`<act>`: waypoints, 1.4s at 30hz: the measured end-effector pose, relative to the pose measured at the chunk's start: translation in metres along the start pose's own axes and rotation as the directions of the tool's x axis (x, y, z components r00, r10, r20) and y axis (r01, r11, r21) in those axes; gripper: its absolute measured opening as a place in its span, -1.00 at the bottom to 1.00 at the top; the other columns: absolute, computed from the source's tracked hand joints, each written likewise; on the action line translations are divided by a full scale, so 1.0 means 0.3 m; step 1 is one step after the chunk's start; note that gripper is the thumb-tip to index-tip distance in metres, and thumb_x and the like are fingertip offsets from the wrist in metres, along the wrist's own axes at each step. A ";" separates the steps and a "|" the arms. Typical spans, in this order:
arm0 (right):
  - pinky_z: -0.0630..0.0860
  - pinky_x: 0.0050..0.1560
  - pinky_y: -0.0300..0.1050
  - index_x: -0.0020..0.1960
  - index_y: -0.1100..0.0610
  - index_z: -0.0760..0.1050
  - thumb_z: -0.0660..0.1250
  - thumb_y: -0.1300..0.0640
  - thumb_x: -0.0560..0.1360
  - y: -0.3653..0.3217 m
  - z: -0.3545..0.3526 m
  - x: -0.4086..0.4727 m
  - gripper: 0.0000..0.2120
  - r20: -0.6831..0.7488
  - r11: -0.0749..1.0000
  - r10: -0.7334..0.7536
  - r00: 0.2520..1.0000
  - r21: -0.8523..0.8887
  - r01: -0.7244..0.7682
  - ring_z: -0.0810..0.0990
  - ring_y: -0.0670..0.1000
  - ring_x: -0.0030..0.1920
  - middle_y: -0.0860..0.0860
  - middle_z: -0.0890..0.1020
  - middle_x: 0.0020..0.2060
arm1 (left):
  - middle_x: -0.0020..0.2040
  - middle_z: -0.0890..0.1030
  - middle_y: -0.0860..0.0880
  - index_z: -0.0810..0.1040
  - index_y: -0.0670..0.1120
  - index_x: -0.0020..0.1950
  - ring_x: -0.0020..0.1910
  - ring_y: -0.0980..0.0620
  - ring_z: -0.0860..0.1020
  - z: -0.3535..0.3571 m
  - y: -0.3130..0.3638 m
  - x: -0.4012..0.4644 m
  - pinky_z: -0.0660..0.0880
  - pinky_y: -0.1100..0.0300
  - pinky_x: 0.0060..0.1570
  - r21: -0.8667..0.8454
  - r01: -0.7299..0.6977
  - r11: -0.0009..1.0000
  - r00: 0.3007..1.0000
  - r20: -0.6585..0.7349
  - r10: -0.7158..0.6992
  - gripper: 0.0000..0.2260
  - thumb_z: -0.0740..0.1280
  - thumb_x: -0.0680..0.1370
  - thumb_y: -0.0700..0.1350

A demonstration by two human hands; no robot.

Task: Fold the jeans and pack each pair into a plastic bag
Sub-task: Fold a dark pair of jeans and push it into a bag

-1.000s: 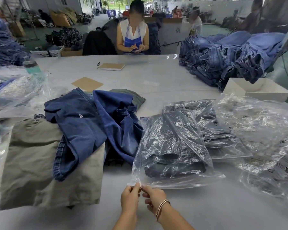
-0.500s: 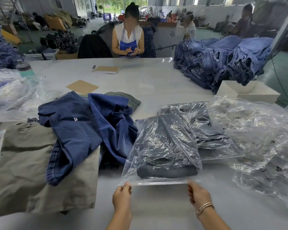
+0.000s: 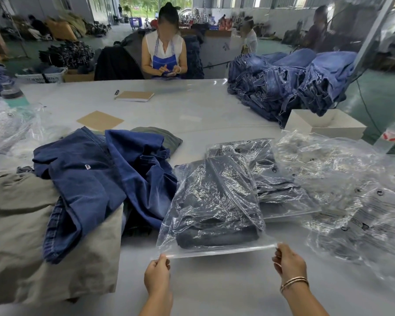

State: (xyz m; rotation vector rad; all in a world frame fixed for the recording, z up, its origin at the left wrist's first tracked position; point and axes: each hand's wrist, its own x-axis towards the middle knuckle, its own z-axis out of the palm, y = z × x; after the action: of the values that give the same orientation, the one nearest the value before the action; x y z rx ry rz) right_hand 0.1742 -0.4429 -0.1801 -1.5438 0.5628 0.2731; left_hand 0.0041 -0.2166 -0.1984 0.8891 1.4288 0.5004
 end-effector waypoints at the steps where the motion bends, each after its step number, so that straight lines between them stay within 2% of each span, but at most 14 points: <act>1: 0.41 -0.34 -0.20 -0.30 0.16 0.45 0.31 0.16 0.48 0.000 -0.001 0.003 -0.81 -0.002 0.999 0.013 1.000 -0.050 -0.013 0.49 0.02 -0.42 0.06 0.53 -0.41 | -0.20 0.58 -0.20 0.48 -0.21 -0.24 -0.31 -0.06 0.46 -0.003 0.000 -0.001 0.41 0.10 -0.19 0.033 -0.020 0.999 1.000 -0.008 0.020 -0.81 0.31 0.56 -0.18; 3: 0.39 -0.23 -0.10 -0.17 0.22 0.47 0.27 0.20 0.50 -0.020 0.012 0.007 -0.90 -0.024 0.991 -0.004 1.000 -0.134 0.001 0.47 0.10 -0.31 0.13 0.53 -0.28 | 0.02 0.57 -0.29 0.49 -0.28 0.05 -0.10 -0.18 0.52 -0.008 0.017 -0.001 0.43 0.01 0.00 0.105 -0.109 0.989 0.992 -0.049 0.114 -0.86 0.30 0.52 -0.28; 5: 0.41 -0.07 -0.02 0.05 0.25 0.47 0.27 0.26 0.49 -0.070 0.051 0.014 -0.85 -0.071 0.958 -0.156 0.985 -0.254 0.133 0.50 0.17 -0.12 0.20 0.55 -0.08 | 0.25 0.46 -0.33 0.37 -0.32 0.34 0.20 -0.26 0.44 0.006 0.049 0.017 0.34 -0.03 0.21 0.209 -0.258 0.943 0.954 -0.097 0.283 -0.55 0.33 0.45 -0.38; 9: 0.39 0.13 0.05 0.27 0.20 0.41 0.35 0.08 0.50 -0.177 0.182 0.001 -0.61 0.137 0.737 -0.466 0.874 -0.487 0.469 0.44 0.16 0.16 0.18 0.45 0.20 | 0.39 0.35 -0.24 0.43 -0.18 0.38 0.35 -0.23 0.32 0.093 0.139 0.024 0.31 -0.09 0.26 0.506 -0.515 0.692 0.830 0.091 0.551 -0.48 0.46 0.44 -0.19; 12: 0.40 -0.02 -0.11 0.34 0.24 0.31 0.40 -0.08 0.45 -0.205 0.253 0.016 -0.39 0.328 0.754 -0.287 0.900 -0.502 0.423 0.46 0.02 -0.05 0.13 0.47 0.12 | 0.43 0.32 -0.24 0.25 -0.22 0.47 0.40 -0.18 0.32 0.168 0.162 0.037 0.27 0.02 0.34 0.459 -0.500 0.735 0.866 0.272 0.419 -0.35 0.43 0.49 -0.03; 14: 0.39 0.09 -0.11 0.39 0.24 0.21 0.45 -0.11 0.40 -0.196 0.269 0.030 -0.24 0.392 0.807 -0.074 0.917 -0.516 0.285 0.45 0.06 0.04 0.11 0.46 0.14 | 0.47 0.28 -0.23 0.12 -0.24 0.51 0.43 -0.16 0.30 0.212 0.170 0.045 0.24 0.06 0.35 0.435 -0.376 0.818 0.911 0.332 0.243 -0.24 0.40 0.50 0.07; 17: 0.38 0.27 -0.02 0.42 0.26 0.19 0.51 -0.05 0.35 -0.162 0.268 0.051 -0.18 0.389 0.780 0.058 0.920 -0.592 0.201 0.46 0.15 0.22 0.17 0.45 0.28 | 0.38 0.42 -0.21 0.27 -0.25 0.44 0.35 -0.15 0.40 0.247 0.156 0.070 0.32 0.12 0.27 0.540 -0.238 0.807 0.939 0.341 0.049 -0.25 0.40 0.45 0.20; 20: 0.49 0.02 -0.17 0.32 0.25 0.36 0.49 0.17 0.40 -0.180 0.266 0.051 -0.43 0.428 0.812 -0.018 0.904 -0.521 0.263 0.56 0.04 -0.01 0.11 0.58 0.08 | 0.17 0.62 -0.09 0.56 -0.12 0.22 0.16 -0.09 0.55 0.254 0.156 0.084 0.44 0.10 0.25 0.504 -0.240 0.830 0.889 0.457 -0.021 -0.52 0.46 0.42 0.14; 24: 0.45 -0.32 -0.49 0.05 0.10 0.46 0.41 0.43 0.39 -0.320 0.295 0.023 -0.65 0.542 0.865 -0.264 0.798 -0.232 0.444 0.61 -0.27 -0.31 -0.07 0.62 -0.20 | -0.10 0.67 -0.12 0.58 -0.21 0.08 -0.08 -0.07 0.60 0.327 0.202 0.047 0.50 0.05 0.09 0.188 -0.191 0.963 0.884 0.460 0.086 -0.78 0.44 0.46 -0.20; 31: 0.57 -0.10 -0.34 0.02 -0.10 0.53 0.48 0.35 0.34 -0.610 0.288 0.097 -0.57 0.587 0.739 -0.555 0.589 0.023 0.673 0.66 -0.16 -0.15 -0.17 0.70 -0.18 | -0.29 0.66 0.07 0.56 -0.04 -0.13 -0.24 0.10 0.61 0.517 0.390 -0.090 0.49 0.39 -0.31 -0.014 -0.398 0.917 0.789 0.504 0.350 -0.93 0.41 0.49 -0.20; 34: 0.58 -0.09 -0.29 0.03 -0.03 0.50 0.52 0.24 0.29 -0.676 0.255 0.222 -0.61 0.493 0.748 -0.582 0.646 0.014 0.663 0.66 -0.03 -0.06 -0.08 0.69 -0.14 | 0.10 0.63 -0.02 0.51 -0.04 0.25 0.08 0.00 0.60 0.612 0.450 -0.113 0.54 0.15 0.10 0.023 -0.446 0.895 0.694 0.639 0.330 -0.65 0.42 0.49 0.00; 37: 0.47 0.22 0.06 0.40 0.12 0.24 0.54 0.10 0.33 -0.680 0.221 0.370 -0.25 0.376 0.753 -0.418 0.827 -0.366 0.547 0.49 0.22 0.24 0.16 0.50 0.25 | 0.47 0.33 -0.04 0.11 -0.04 0.57 0.43 -0.06 0.33 0.674 0.440 -0.093 0.28 0.08 0.40 0.234 -0.557 0.797 0.629 0.745 0.222 -0.27 0.35 0.51 0.15; 39: 0.27 0.36 0.20 0.54 0.09 -0.10 0.51 -0.07 0.34 -0.645 0.204 0.427 0.03 0.300 0.570 -0.299 0.906 -0.705 0.422 0.28 0.27 0.40 0.22 0.23 0.45 | 0.52 0.24 -0.03 -0.09 0.03 0.58 0.46 -0.06 0.28 0.688 0.392 -0.062 0.26 0.04 0.42 0.350 -0.610 0.711 0.596 0.794 0.121 -0.19 0.35 0.52 0.14; 42: -0.10 0.42 0.34 0.52 -0.12 -0.30 0.26 -0.42 0.35 -0.579 0.242 0.450 0.01 0.368 0.143 -0.397 0.841 -0.880 0.453 -0.10 0.20 0.52 0.09 -0.17 0.54 | 0.53 0.14 -0.09 -0.24 0.04 0.56 0.46 -0.11 0.24 0.706 0.321 -0.028 0.27 -0.02 0.40 0.517 -0.714 0.473 0.651 0.739 0.175 -0.10 0.35 0.49 0.17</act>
State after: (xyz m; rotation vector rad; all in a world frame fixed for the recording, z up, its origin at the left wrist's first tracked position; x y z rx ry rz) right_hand 0.3885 -0.4011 -0.1030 -2.8363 -0.2641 0.1922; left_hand 0.2286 -0.2124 -0.1374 2.0270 0.7029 -0.0953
